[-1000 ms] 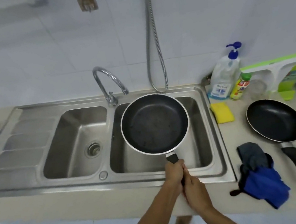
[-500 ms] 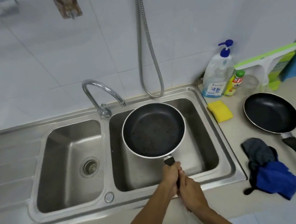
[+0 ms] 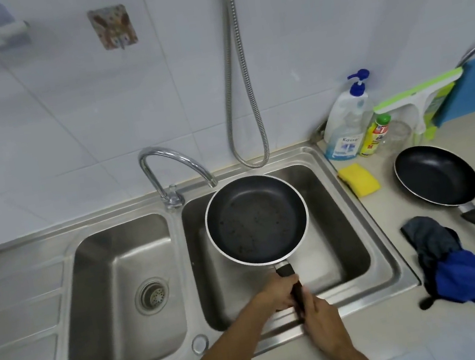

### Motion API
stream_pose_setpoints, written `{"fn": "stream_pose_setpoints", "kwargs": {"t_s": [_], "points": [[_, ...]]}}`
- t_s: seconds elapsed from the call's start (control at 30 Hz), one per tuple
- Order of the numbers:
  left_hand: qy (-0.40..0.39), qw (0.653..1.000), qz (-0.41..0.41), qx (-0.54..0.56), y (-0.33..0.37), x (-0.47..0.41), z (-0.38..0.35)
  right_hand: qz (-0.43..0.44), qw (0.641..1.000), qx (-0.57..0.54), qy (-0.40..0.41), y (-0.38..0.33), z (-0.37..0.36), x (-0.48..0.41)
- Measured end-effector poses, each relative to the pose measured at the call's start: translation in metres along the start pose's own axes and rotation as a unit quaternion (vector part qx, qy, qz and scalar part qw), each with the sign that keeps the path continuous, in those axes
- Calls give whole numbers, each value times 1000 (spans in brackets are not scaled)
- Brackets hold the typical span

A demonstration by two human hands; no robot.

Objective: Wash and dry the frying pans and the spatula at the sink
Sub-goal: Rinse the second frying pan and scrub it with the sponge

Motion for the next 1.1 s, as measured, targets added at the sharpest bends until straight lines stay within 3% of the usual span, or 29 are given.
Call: {"fn": "stream_pose_setpoints", "kwargs": {"t_s": [0.07,0.13,0.23,0.33,0.4,0.43,0.5,0.67,1.1], "points": [[6,978,-45,-203,22,7,32,-7,1000,5,16,3,2,-2],[153,915,-145,-344,65,22,92,-12,1000,19,21,5,1,-3],[335,831,-253,-365,130,53,179,-15,1000,8,24,5,-2,-4],[401,741,-361,-399,179,67,228,-15,999,3,30,5,0,-1],[439,663,-392,-462,198,68,248,-18,999,3,28,4,0,-1],[443,644,-394,-483,203,64,256,-15,999,8,29,2,0,-2],[428,646,-380,-505,207,51,267,-3,999,27,33,-1,1,-2],[388,692,-364,-488,201,26,268,7,999,14,41,-2,1,-1],[404,712,-362,-446,184,31,268,-5,999,-24,33,1,-3,-2]]}}
Point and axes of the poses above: each hand's wrist, its own x-axis away from the middle knuckle, its own z-axis out of the back of the hand, y = z × x, the point moved 9 cm from there along -x, towards the middle knuckle, and after that the axes turned 8 degrees about x, right-handed, at the moved point
